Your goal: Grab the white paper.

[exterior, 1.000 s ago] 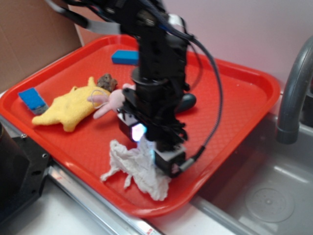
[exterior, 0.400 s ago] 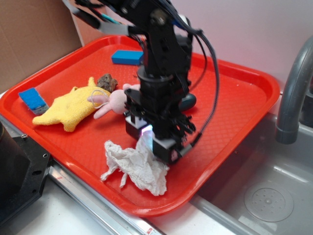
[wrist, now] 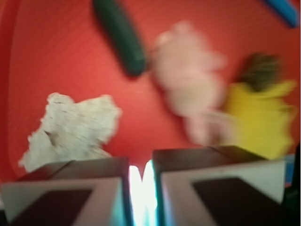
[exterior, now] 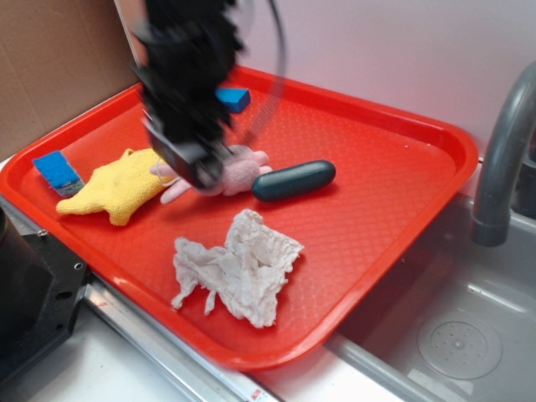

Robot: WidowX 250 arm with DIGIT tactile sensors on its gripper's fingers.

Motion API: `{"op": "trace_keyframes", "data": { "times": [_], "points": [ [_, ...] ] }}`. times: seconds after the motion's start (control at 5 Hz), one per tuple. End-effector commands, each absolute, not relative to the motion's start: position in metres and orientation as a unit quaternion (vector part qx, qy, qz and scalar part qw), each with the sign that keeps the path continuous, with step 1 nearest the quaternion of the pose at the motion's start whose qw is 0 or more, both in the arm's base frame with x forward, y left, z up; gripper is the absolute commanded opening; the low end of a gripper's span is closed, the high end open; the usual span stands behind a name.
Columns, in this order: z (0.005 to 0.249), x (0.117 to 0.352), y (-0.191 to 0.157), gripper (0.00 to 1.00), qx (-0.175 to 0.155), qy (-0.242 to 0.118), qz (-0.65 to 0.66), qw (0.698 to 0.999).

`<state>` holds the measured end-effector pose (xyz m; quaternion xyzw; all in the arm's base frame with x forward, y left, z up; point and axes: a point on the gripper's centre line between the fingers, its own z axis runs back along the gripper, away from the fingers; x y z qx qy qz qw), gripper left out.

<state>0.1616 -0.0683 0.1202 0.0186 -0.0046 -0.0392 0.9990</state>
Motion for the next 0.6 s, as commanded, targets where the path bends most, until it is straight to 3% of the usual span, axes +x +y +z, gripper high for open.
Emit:
{"op": "trace_keyframes", "data": {
  "times": [0.0, 0.2, 0.4],
  "points": [
    [0.165, 0.157, -0.058, 0.80, -0.008, -0.051, 0.114, 0.992],
    [0.133, 0.156, -0.088, 1.00, -0.004, -0.032, 0.211, 0.977],
    [0.110, 0.163, -0.114, 1.00, 0.015, -0.045, 0.211, 0.976]
  ]
}}
